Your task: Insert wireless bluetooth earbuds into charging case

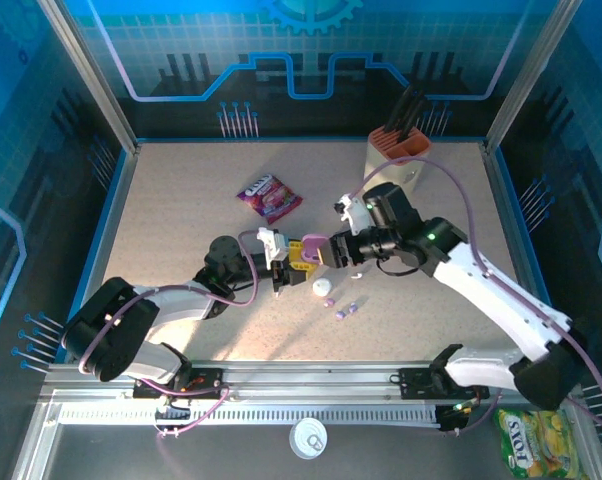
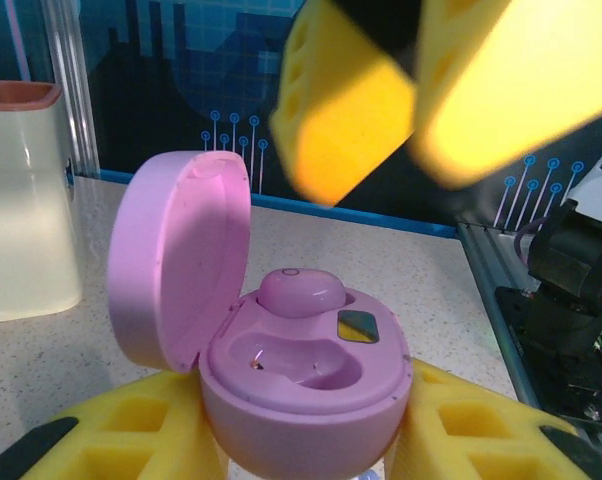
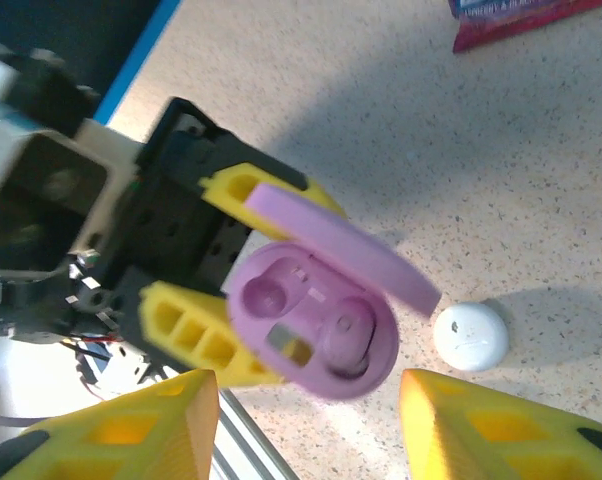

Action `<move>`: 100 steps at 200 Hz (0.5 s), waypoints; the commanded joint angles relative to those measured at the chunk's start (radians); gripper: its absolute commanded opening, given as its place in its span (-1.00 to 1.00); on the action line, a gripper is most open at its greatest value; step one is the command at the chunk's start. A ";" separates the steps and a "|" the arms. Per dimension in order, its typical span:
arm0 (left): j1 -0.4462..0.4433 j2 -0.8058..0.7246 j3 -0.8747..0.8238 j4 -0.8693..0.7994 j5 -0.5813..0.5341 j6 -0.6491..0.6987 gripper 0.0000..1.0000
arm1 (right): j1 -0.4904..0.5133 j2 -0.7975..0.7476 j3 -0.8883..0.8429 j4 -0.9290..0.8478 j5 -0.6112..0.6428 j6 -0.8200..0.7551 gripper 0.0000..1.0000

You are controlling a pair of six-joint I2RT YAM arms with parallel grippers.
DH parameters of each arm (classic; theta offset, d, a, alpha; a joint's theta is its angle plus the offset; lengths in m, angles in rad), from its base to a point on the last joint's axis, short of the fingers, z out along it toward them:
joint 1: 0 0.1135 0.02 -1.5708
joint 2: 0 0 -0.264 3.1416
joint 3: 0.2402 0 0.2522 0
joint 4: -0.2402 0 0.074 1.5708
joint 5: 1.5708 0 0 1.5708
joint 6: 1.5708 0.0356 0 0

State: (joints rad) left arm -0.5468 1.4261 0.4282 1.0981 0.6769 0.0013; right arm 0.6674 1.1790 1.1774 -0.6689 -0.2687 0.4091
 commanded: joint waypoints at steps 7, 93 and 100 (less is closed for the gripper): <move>0.034 0.015 -0.019 0.124 -0.005 -0.049 -0.25 | 0.012 -0.149 -0.119 0.087 0.043 0.089 0.05; 0.107 -0.016 -0.046 0.276 0.000 -0.149 -0.26 | 0.011 -0.221 -0.509 0.282 0.089 0.388 0.06; 0.107 -0.028 -0.049 0.264 -0.003 -0.144 -0.26 | 0.012 -0.191 -0.527 0.302 0.072 0.400 0.06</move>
State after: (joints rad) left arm -0.4469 1.4441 0.4007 1.3197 0.6743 -0.1326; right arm 0.6693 0.9253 0.6945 -0.4416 -0.1608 0.7139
